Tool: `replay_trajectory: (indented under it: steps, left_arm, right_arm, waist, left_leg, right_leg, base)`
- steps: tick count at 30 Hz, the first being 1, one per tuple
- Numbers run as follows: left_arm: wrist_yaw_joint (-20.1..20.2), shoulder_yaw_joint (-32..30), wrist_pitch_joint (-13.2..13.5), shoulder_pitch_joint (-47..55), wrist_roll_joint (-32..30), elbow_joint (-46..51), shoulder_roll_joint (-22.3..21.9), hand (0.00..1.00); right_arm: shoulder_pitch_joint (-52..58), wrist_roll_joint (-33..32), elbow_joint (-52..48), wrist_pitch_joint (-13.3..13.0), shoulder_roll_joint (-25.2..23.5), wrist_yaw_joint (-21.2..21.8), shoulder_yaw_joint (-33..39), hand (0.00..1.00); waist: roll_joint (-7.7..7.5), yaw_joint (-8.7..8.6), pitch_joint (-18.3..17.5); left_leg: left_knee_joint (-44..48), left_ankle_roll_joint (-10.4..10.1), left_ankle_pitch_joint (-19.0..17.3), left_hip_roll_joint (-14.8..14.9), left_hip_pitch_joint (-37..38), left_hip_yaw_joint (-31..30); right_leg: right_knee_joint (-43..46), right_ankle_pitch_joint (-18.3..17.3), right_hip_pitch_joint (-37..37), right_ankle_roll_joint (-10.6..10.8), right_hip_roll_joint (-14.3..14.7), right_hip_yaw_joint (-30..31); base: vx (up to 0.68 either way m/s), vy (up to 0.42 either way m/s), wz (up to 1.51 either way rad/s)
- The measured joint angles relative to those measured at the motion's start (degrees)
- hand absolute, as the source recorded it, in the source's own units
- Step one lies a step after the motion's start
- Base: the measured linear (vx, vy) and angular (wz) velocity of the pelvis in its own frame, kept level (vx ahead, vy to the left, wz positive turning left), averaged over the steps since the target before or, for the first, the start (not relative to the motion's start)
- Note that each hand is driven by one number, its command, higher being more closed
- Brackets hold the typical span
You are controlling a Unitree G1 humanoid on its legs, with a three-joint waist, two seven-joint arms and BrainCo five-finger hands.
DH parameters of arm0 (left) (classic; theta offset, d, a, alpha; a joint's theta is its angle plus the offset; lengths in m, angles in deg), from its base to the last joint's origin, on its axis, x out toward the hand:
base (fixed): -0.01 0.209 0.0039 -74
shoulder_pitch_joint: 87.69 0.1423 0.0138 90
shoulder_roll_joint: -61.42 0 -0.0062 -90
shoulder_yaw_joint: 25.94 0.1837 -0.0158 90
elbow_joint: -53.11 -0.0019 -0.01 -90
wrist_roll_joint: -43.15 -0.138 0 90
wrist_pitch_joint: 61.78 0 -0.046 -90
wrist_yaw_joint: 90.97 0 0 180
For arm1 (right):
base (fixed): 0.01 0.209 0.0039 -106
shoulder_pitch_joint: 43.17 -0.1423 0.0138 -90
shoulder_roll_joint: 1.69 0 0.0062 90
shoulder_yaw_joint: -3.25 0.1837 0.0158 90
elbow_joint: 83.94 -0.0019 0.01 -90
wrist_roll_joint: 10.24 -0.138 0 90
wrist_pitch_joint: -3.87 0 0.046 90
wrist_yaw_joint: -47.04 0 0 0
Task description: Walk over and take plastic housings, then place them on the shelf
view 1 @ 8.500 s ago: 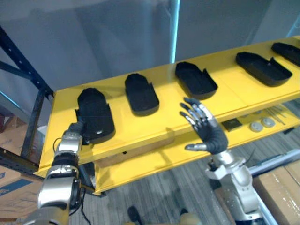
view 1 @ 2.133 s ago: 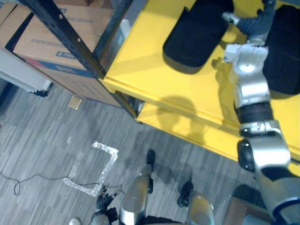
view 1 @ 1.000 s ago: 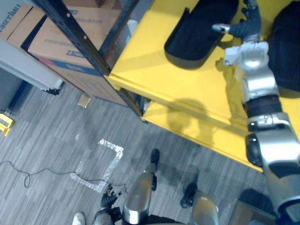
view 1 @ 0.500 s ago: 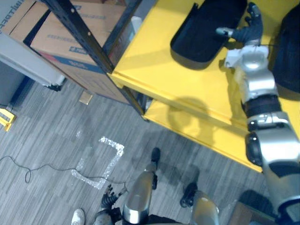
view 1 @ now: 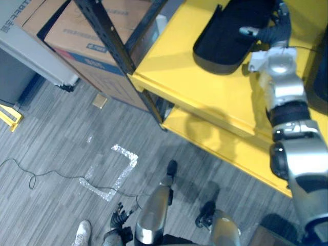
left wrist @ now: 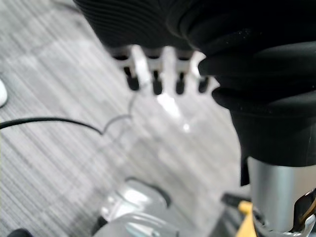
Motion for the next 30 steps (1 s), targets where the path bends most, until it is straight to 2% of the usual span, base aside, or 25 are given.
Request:
replay_trajectory:
  steps: [6, 9, 13, 16, 19, 21, 23, 24, 25, 27, 29, 30]
  left_arm:
    - [0.0, 0.0, 0.0, 0.0, 0.0, 0.0, 0.0, 0.0]
    - [0.1, 0.0, 0.1, 0.0, 0.0, 0.0, 0.0, 0.0]
    - [0.3, 0.0, 0.3, 0.0, -0.1, 0.0, 0.0, 0.0]
    - [0.5, -0.1, 0.4, 0.0, -0.1, 0.1, 0.0, 0.0]
    - [0.6, -0.1, 0.4, 0.0, -0.1, 0.1, 0.0, 0.0]
    - [0.7, -0.5, 0.4, 0.1, -0.2, 0.1, 0.0, 0.0]
    - [0.9, -1.2, 0.4, 0.2, -0.3, 0.1, 0.0, 0.0]
    - [1.0, -1.6, 0.4, 0.7, -0.8, 0.1, 0.2, 0.0]
    - [1.3, -2.8, 0.4, 1.5, -1.4, 0.1, 0.5, 0.0]
    - [1.3, -3.5, 0.3, 2.5, -2.9, -0.1, 1.6, 0.0]
    - [1.2, -3.4, 0.3, 2.7, -4.8, -0.2, 2.5, 0.0]
    - [1.2, -3.4, 0.3, 2.7, -5.3, -0.2, 2.5, 0.0]
  right_arm:
    - [-1.7, 0.2, 0.0, 0.0, 0.2, -2.0, -1.0, 0.0]
    - [-2.2, 0.6, 0.0, 0.0, 0.3, -5.6, -1.0, 0.0]
    - [-3.0, 3.6, 0.0, -0.1, 0.4, -13.1, -0.9, 0.0]
    - [-4.9, 4.0, -0.4, -2.1, 1.0, -17.3, -0.7, 0.0]
    - [-5.3, 4.7, -5.5, -4.1, 1.6, -18.8, 0.5, 0.0]
    - [-5.3, 5.0, -11.0, -5.1, 1.5, -18.6, 0.8, 0.0]
    - [-4.8, 5.1, -17.7, -5.3, 1.2, -18.1, 1.3, 0.0]
    - [-2.9, 5.0, -23.0, -5.3, 1.0, -16.9, 1.9, 0.0]
    - [0.7, 5.0, -28.1, -5.0, 0.5, -15.6, 2.6, 0.0]
    - [8.1, 5.0, -34.9, -4.5, -1.4, -13.4, 4.5, 0.0]
    - [16.7, 5.0, -41.4, -1.7, -4.8, -11.5, 5.5, 0.0]
    - [18.9, 4.9, -43.1, -0.6, -5.8, -11.3, 5.4, 0.0]
  waist:
    - [0.0, 0.32, 0.0]
    - [0.0, 0.66, 0.0]
    - [-0.01, 0.86, 0.0]
    - [-0.03, 0.77, 0.0]
    - [-0.11, 0.64, 0.1]
    - [-0.35, -0.57, 0.2]
    - [-1.16, -1.09, 0.4]
    - [-2.32, -1.98, -0.2]
    - [-4.15, -2.86, -1.1]
    - [-6.58, -3.83, -2.4]
    - [-8.34, -5.16, -3.4]
    - [-8.56, -5.51, -3.6]
  left_leg:
    - [0.2, 0.0, 0.0, 0.0, 0.0, 0.0]
    - [0.3, 0.0, 0.0, 0.1, 0.0, 0.0]
    - [0.3, 0.0, 0.0, 0.4, 0.0, 0.2]
    - [0.2, 0.0, 0.0, 1.1, 0.1, 0.4]
    - [-0.4, 0.0, 0.0, 1.9, 1.2, 1.4]
    - [-1.4, 0.0, 0.0, 2.0, 3.3, 2.3]
    - [-2.7, -0.2, 0.1, 2.6, 5.2, 4.0]
    - [-3.7, -0.2, 0.2, 2.9, 5.8, 4.8]
    - [-4.8, -0.3, 0.2, 3.1, 6.6, 5.6]
    - [-6.1, -0.3, 0.2, 3.2, 8.3, 7.0]
    - [-6.9, -0.3, 0.1, 3.2, 10.2, 8.4]
    - [-7.1, -0.2, 0.0, 3.2, 10.7, 8.7]
  right_leg:
    - [0.0, 0.0, 0.0, 0.0, 0.1, -0.1]
    - [-0.1, 0.0, 0.1, 0.0, 0.1, -0.1]
    - [-0.5, 0.2, 0.1, 0.2, 0.4, 0.0]
    - [-1.9, 1.1, 0.6, 0.0, 1.3, 0.3]
    - [-3.4, 2.0, 1.4, 0.0, 2.1, 1.2]
    - [-4.4, 2.4, 2.8, 0.1, 2.3, 1.9]
    - [-5.7, 3.2, 3.6, 0.1, 2.8, 3.4]
    - [-6.9, 3.7, 3.9, 0.2, 3.2, 3.9]
    - [-7.9, 4.2, 4.0, 0.3, 3.5, 4.7]
    - [-9.8, 5.0, 5.3, 0.5, 3.9, 6.1]
    - [-11.9, 6.0, 7.2, 0.8, 4.0, 7.0]
    - [-12.3, 6.3, 7.8, 0.8, 4.1, 7.2]
  base:
    - [0.0, 0.0, 0.0]
    - [0.0, 0.0, 0.0]
    - [0.0, 0.004, -0.02]
    - [0.01, 0.004, -0.07]
    - [0.0, 0.009, -0.2]
    - [0.0, 0.02, -0.3]
    - [0.01, 0.02, -0.38]
    - [0.04, 0.024, -0.37]
    - [0.04, 0.018, -0.33]
    - [0.1, 0.011, -0.35]
    - [0.1, 0.002, -0.3]
    - [0.07, 0.007, -0.35]
